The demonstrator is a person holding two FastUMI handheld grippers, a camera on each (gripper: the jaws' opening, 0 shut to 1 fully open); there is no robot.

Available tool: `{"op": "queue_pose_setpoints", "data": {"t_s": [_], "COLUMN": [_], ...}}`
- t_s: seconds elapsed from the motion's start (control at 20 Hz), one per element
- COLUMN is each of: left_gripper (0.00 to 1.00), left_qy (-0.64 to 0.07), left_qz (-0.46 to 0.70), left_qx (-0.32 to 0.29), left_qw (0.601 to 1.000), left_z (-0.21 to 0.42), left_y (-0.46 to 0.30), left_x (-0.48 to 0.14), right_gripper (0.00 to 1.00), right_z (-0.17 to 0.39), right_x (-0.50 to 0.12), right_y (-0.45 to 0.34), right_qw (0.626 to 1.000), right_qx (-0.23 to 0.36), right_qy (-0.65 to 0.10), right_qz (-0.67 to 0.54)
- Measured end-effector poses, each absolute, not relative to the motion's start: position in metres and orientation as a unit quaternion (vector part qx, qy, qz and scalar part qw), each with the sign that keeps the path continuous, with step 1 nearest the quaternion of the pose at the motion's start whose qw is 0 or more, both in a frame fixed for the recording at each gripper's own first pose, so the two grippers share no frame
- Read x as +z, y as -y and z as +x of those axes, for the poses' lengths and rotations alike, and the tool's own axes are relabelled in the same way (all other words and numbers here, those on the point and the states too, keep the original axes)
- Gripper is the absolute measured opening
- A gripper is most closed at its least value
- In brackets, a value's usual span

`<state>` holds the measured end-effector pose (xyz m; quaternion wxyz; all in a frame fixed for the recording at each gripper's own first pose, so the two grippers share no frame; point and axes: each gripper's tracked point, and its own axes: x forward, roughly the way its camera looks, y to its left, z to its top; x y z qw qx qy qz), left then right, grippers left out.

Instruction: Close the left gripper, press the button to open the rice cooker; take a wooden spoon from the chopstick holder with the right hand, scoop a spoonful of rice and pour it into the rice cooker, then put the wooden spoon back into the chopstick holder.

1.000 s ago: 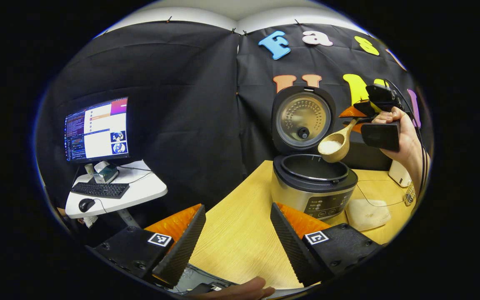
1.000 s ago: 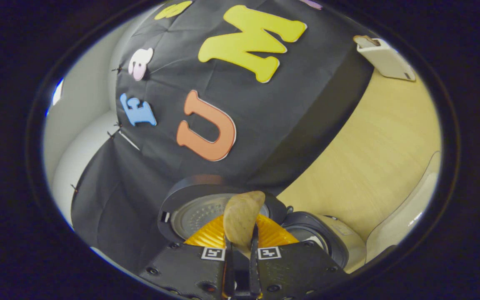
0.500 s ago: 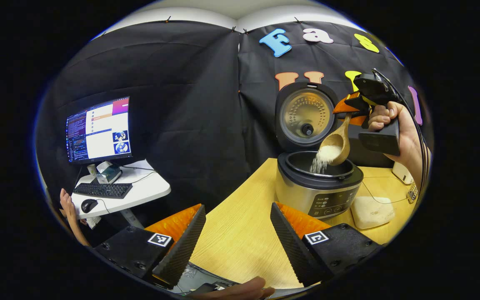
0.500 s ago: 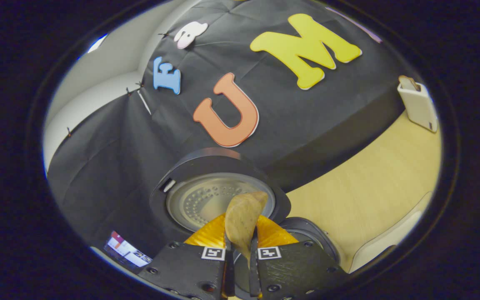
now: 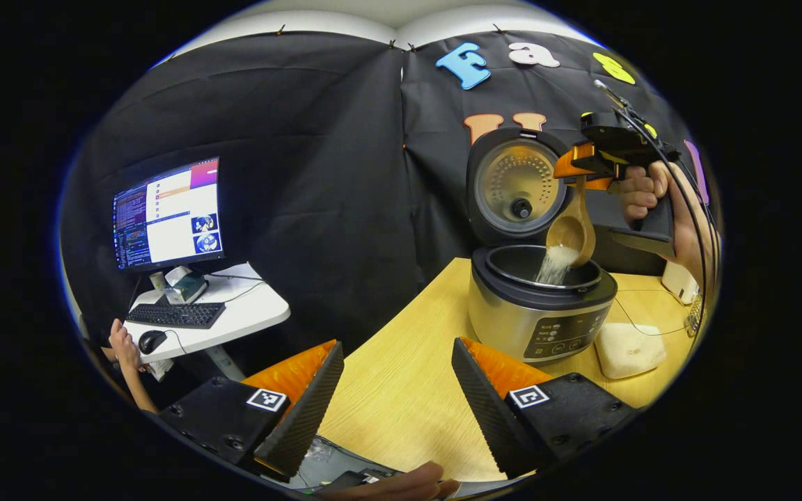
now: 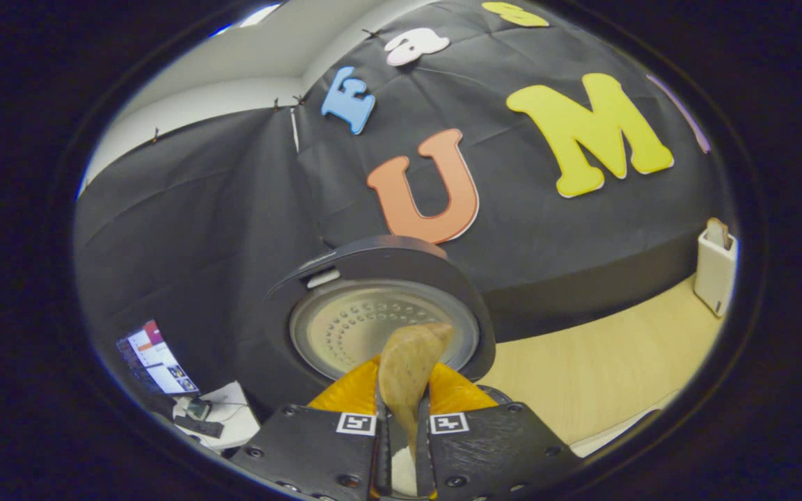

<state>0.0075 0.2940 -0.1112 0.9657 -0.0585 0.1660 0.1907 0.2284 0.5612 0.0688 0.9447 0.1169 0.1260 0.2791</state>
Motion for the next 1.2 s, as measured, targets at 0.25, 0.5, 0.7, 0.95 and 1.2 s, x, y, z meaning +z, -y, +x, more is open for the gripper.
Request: {"op": "queue_pose_setpoints", "data": {"t_s": [0.25,0.5,0.7,0.95,1.2], "left_gripper": [1.0,1.0,1.0,0.99,1.0], "left_qy": [-0.162,-0.161,-0.155,-0.147,-0.134], "left_qz": [-0.058,-0.059,-0.056,-0.051,-0.052], "left_qx": [0.18,0.165,0.151,0.137,0.111], "left_qw": [0.968,0.971,0.975,0.978,0.983], "left_z": [0.01,0.012,0.015,0.016,0.015], "left_y": [-0.294,-0.292,-0.289,-0.285,-0.249], "left_x": [-0.112,-0.113,-0.113,-0.111,-0.096], "right_gripper": [0.13,0.13,0.13,0.13,0.14], "right_z": [0.223,0.212,0.199,0.192,0.191], "right_x": [0.071,0.077,0.072,0.082,0.1], "right_y": [-0.568,-0.58,-0.591,-0.595,-0.559], "right_qw": [0.954,0.951,0.935,0.932,0.94], "right_qx": [0.287,0.296,0.297,0.292,0.276], "right_qy": [-0.084,-0.033,0.003,0.025,0.026], "right_qz": [0.012,-0.084,-0.192,-0.212,-0.197]}}
